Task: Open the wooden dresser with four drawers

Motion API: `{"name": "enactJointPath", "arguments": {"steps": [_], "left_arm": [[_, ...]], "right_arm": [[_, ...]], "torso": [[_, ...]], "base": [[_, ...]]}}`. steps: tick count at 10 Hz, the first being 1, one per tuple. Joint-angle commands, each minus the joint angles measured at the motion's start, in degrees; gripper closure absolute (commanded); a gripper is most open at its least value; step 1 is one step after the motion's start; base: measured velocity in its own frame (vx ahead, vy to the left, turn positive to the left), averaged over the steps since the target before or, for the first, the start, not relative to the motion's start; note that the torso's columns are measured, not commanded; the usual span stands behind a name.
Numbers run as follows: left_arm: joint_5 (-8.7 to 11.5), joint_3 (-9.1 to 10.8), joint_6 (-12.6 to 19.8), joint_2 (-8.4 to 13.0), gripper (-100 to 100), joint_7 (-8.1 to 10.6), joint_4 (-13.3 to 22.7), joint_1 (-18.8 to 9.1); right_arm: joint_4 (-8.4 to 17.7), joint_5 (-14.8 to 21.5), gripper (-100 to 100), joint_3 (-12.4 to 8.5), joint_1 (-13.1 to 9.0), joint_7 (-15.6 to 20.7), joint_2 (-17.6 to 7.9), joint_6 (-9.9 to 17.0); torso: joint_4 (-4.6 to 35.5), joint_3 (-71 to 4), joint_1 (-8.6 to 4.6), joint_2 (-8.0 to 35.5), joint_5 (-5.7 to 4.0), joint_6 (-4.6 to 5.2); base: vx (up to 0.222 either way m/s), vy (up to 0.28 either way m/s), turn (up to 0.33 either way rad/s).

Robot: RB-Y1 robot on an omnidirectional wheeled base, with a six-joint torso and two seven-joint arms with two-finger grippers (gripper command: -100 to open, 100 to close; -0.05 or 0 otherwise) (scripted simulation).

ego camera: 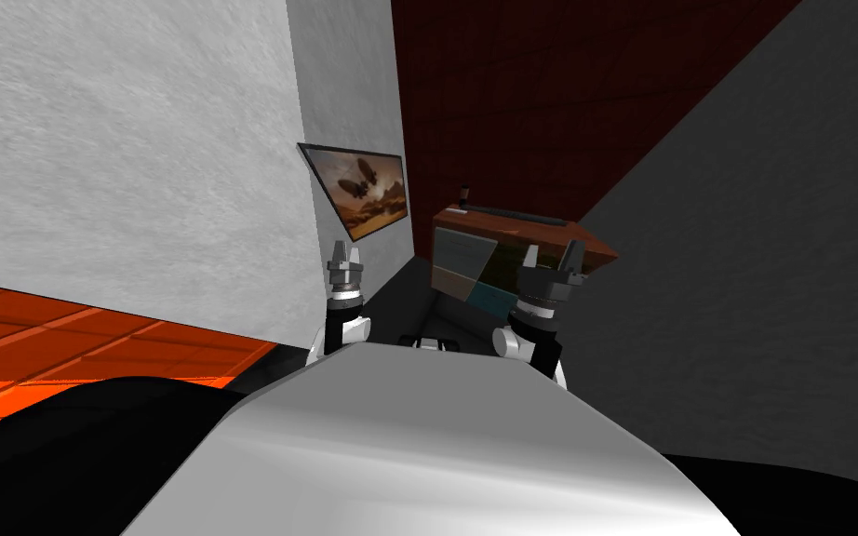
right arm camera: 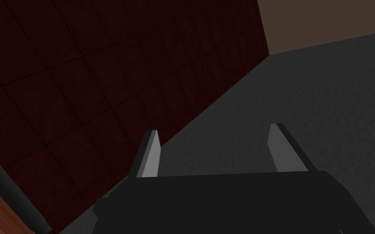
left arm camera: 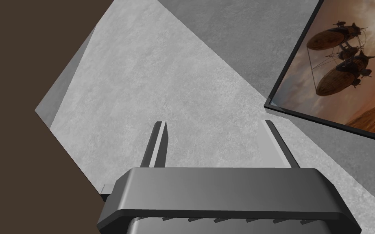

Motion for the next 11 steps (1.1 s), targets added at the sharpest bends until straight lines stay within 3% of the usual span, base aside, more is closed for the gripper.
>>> {"name": "enactJointPath", "arguments": {"steps": [1, 2, 4, 7, 11], "left_arm": [[0.0, 0.00, 0.0, 0.0, 0, 0.00, 0.0, 0.0], [0.0, 0.00, 0.0, 0.0, 0, 0.00, 0.0, 0.0], [0.0, 0.00, 0.0, 0.0, 0, 0.00, 0.0, 0.0], [0.0, 0.00, 0.0, 0.0, 0, 0.00, 0.0, 0.0], [0.0, -0.01, 0.0, 0.0, 0, 0.00, 0.0, 0.0]], "right_arm": [[0.0, 0.0, 0, 0.0, 0.0, 0.0, 0.0, 0.0], [0.6, 0.3, -100, -0.4, -0.1, 0.9, -1.8, 0.0], [1.8, 0.9, -100, -1.3, -0.3, 2.9, -4.1, -0.1], [4.5, 2.5, -100, -3.6, -0.8, 7.5, -6.6, -0.4], [6.7, 3.8, -100, -5.6, -1.2, 12.2, -7.5, -0.7]], "torso": [[4.2, -8.5, 0.00, 4.2, 0.00, 0.00], [8.5, -16.9, 0.00, 8.5, 0.00, 0.00], [10.9, -22.0, 0.07, 10.8, 0.02, 0.00], [11.1, -22.3, 0.03, 11.1, 0.01, 0.00], [11.1, -22.3, 0.03, 11.1, 0.00, 0.00]], "base": [[0.000, 0.000, 0.000], [0.018, 0.015, 0.004], [0.046, 0.038, 0.004], [0.080, 0.061, 0.007], [0.078, 0.060, 0.005]]}}
